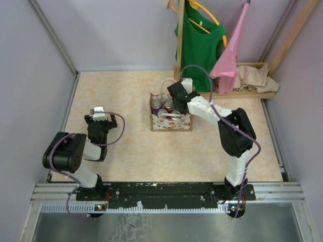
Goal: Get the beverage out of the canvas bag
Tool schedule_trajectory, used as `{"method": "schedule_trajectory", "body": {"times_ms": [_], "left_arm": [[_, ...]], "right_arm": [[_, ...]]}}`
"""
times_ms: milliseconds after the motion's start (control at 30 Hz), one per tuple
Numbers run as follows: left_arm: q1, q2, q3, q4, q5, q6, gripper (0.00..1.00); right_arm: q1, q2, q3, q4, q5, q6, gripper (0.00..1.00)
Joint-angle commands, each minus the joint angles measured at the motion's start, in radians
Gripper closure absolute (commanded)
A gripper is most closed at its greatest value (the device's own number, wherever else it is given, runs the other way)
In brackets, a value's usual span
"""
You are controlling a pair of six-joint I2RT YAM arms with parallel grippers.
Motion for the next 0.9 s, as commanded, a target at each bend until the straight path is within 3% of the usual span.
{"method": "schedule_trajectory", "body": {"times_ms": [0, 667, 867], "left_arm": [[0.000, 0.008, -0.006, 0.044, -0.008, -0.010, 0.00], [0.001, 0.008, -0.006, 0.044, -0.007, -0.010, 0.00], [0.001, 0.008, -0.006, 0.044, -0.008, -0.010, 0.00]], "right_arm": [[0.012, -0.104, 0.074, -0.062, 0.101, -0.124, 1.00], [0.080, -0.345, 0.306, -0.179, 0.148, -0.214, 1.00], [0.092, -0.499, 0.265, -0.141, 0.218, -0.223, 1.00]]}}
